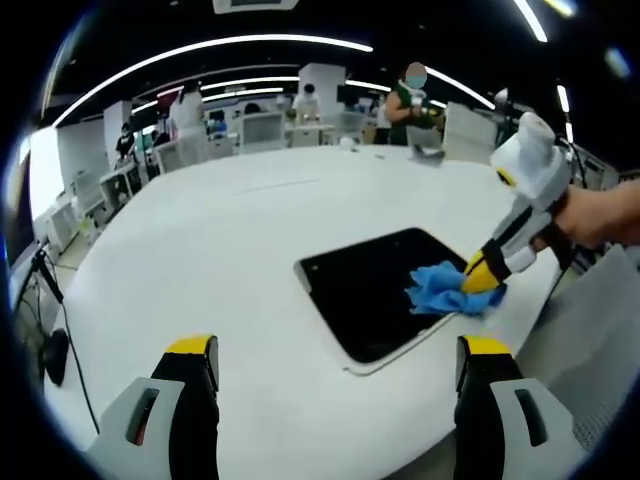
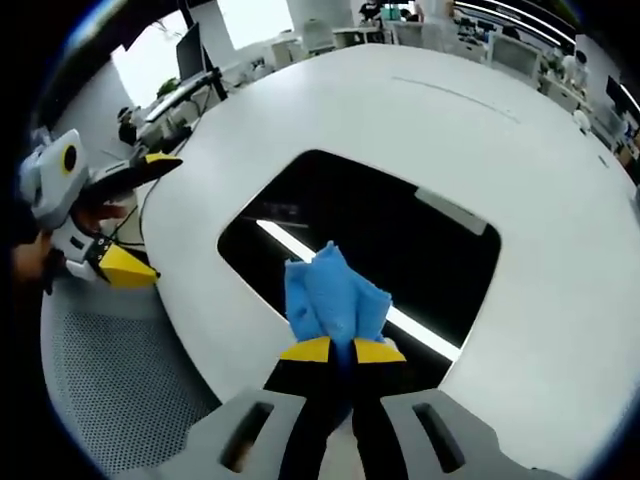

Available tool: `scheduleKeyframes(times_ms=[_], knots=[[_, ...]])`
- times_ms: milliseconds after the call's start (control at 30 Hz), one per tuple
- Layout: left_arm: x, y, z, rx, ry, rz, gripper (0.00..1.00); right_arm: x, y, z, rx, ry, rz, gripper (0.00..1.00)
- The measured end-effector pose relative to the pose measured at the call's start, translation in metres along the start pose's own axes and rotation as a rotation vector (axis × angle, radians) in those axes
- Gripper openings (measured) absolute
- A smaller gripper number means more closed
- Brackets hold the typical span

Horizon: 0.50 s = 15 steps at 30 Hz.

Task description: Wipe the mirror surface with the cleaning cloth until all visible marks leave the cleaned area.

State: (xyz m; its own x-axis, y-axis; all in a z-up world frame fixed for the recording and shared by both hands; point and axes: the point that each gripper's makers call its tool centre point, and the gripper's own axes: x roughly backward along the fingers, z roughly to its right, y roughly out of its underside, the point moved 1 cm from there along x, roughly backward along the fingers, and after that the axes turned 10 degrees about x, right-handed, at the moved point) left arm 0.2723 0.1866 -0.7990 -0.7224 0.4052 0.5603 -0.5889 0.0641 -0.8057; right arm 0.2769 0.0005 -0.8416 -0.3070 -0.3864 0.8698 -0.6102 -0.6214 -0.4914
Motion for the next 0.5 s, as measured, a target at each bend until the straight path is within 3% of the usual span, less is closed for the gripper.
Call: scheduleKeyframes(times_ms=[500], knots=[[0.002,-0.001,0.003,-0.001,0.008,0.002,0.99,0.010,0.019,0.018,-0.026,0.021,-0.009,0.01]])
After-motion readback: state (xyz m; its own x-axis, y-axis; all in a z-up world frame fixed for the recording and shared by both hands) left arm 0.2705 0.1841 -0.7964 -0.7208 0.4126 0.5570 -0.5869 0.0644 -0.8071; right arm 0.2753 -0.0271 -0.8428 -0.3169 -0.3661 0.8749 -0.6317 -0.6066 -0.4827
